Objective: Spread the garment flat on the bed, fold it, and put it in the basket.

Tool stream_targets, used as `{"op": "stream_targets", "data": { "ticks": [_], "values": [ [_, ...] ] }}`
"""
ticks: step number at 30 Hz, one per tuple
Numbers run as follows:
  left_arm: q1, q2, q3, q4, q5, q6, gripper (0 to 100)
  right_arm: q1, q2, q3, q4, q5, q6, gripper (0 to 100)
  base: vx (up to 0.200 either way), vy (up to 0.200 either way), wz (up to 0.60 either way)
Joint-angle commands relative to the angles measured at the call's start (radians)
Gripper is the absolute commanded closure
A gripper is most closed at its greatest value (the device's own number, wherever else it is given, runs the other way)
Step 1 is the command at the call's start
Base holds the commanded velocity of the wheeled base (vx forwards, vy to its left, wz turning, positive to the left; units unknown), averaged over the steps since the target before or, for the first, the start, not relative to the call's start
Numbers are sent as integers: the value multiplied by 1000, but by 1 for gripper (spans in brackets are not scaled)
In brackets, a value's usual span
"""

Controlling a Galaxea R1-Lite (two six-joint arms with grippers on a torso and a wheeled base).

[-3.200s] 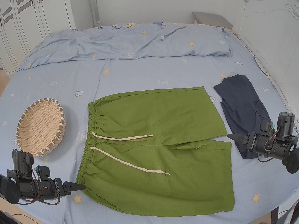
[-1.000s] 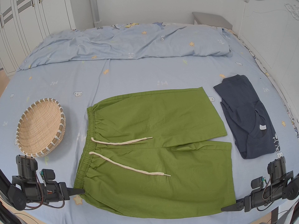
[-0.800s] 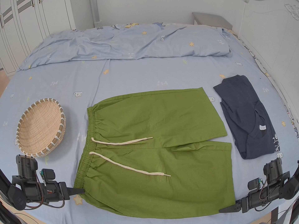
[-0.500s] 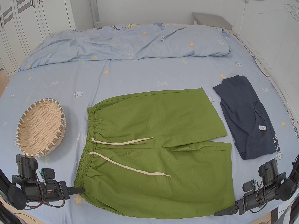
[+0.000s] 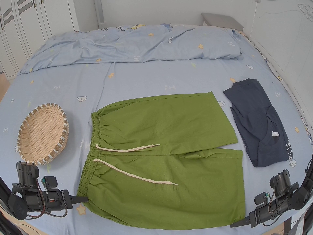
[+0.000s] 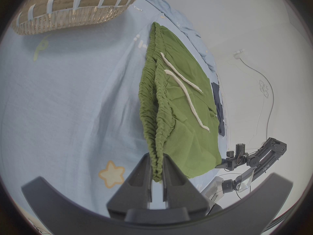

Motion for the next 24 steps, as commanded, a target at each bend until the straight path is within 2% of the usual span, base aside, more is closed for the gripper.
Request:
{"op": "stream_targets", "data": {
  "ticks": [1, 5, 9, 20, 23, 24],
  "values": [
    [2, 3, 0, 1, 0, 0, 100, -70, -30, 16, 44, -5, -18, 100, 0, 0, 0],
    [2, 2, 5, 1, 0, 0, 100, -117, -41, 16, 68, -41, -26, 100, 0, 0, 0],
    [2, 3, 14, 1, 0, 0, 100, -159, -59, 16, 67, -44, -45, 100, 0, 0, 0],
    [2, -12, 19, 12, -2, -5, 100, -148, -176, 16, 76, -6, -45, 100, 0, 0, 0],
    [-6, -40, 5, 16, -5, -40, 100, -140, -259, 10, 76, 8, -37, 100, 0, 0, 0],
    [-11, -69, -12, 16, -5, -106, 100, -119, -311, -18, 87, 8, -26, 100, 0, 0, 0]
  ]
}}
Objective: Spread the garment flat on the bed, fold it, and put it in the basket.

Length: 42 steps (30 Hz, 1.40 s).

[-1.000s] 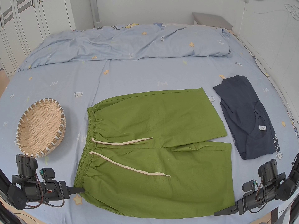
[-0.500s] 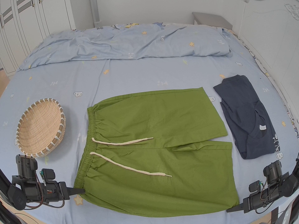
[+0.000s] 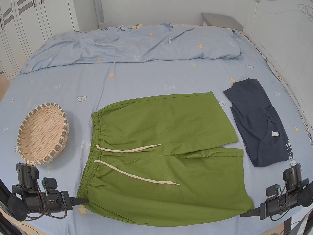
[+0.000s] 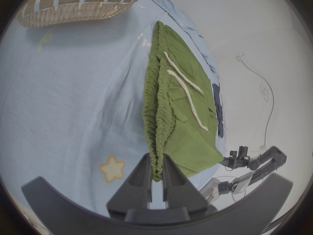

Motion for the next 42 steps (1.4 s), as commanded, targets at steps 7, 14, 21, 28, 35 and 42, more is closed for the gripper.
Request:
{"op": "stream_targets", "data": {
  "ticks": [7, 14, 21, 28, 35, 42],
  "values": [
    [-39, -102, -147, 65, 0, -195, 100, 58, -308, -250, 293, 14, 79, 100, 0, 0, 0],
    [-34, -144, -358, 314, 2, -196, 100, 58, -332, -512, 504, 16, 80, 100, 0, 0, 0],
    [-31, -154, -638, 528, 0, -198, 100, 60, -270, -730, 527, 16, 128, 100, 0, 0, 0],
    [-19, -64, -810, 556, -2, -196, 100, 61, -150, -962, 541, 13, 172, 100, 0, 0, 0],
    [-19, 48, -925, 561, -3, -193, 100, 55, 20, -1302, 666, 0, 186, 100, 0, 0, 0],
    [-11, 143, -1006, 558, -3, -192, 100, 51, 161, -1566, 750, -3, 186, 100, 0, 0, 0]
  ]
}}
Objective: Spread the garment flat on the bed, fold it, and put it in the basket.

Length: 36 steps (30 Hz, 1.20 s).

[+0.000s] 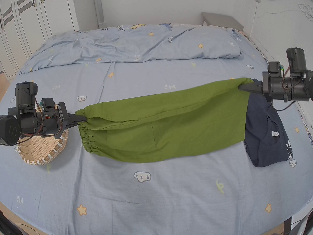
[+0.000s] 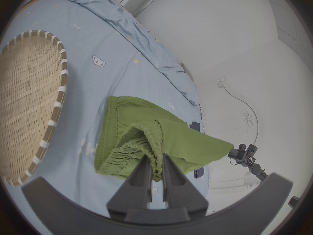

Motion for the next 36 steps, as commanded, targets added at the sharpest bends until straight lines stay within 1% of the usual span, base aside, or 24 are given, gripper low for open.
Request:
{"op": "stream_targets", "data": {
  "ticks": [1, 5, 7, 11, 19, 25, 36],
  "values": [
    [12, 140, -113, 3, -2, 1, 100, -7, 202, -252, 85, -6, 5, 100, 0, 0, 0],
    [12, 187, -151, -3, 0, 1, 100, -10, 258, -333, 122, -9, 2, 100, 0, 0, 0],
    [15, 209, -173, -6, 0, 3, 100, -11, 281, -347, 122, -9, 2, 100, 0, 0, 0],
    [17, 224, -207, -4, 0, 3, 100, -11, 310, -350, 112, -21, -1, 100, 0, 0, 0],
    [15, 283, -285, 3, 0, 1, 100, -11, 339, -361, 99, -21, -4, 100, 0, 0, 0],
    [29, 312, -328, -1, 0, 0, 100, -11, 365, -358, 43, -19, 2, 100, 0, 0, 0],
    [29, 335, -354, -1, 0, 0, 100, -2, 403, -355, -7, -18, 0, 100, 0, 0, 0]
  ]
}}
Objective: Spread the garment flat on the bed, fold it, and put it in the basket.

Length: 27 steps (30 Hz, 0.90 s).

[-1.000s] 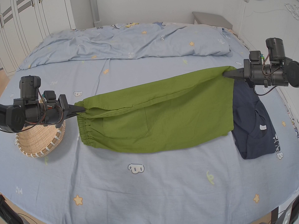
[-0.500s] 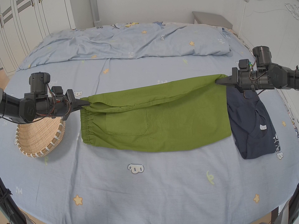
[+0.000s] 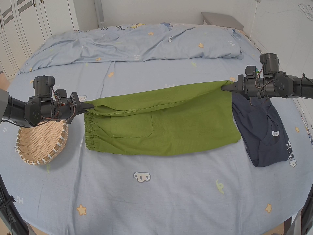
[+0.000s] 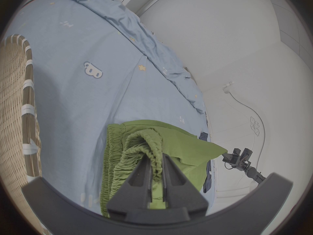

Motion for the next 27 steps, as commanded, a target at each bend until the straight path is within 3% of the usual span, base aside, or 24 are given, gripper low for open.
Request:
{"op": "stream_targets", "data": {
  "ticks": [1, 2, 3, 4, 19, 23, 27],
  "values": [
    [-2, 14, -7, 0, 0, 0, 100, 7, 24, -1, -2, 0, -2, 100, 0, 0, 0],
    [-2, 17, -7, 0, 0, 0, 100, 9, 29, -3, -2, 0, -2, 100, 0, 0, 0],
    [-2, 17, -7, 0, 0, 0, 100, 9, 29, -3, -2, 0, -2, 0, 0, 0, 0],
    [-2, 19, -7, -2, 0, 0, 0, 10, 34, -3, -2, 0, -5, 0, 0, 0, 0],
    [-62, 7, -7, 6, -2, -23, 0, 30, 40, 91, -43, 0, -5, 0, 0, 0, 0],
    [-112, 14, 1, -3, 0, -50, 0, 24, -23, 218, -81, 0, 4, 0, 0, 0, 0],
    [-137, 102, -76, -23, 15, -53, 0, 18, -85, 388, -213, 3, 15, 0, 0, 0, 0]
  ]
}}
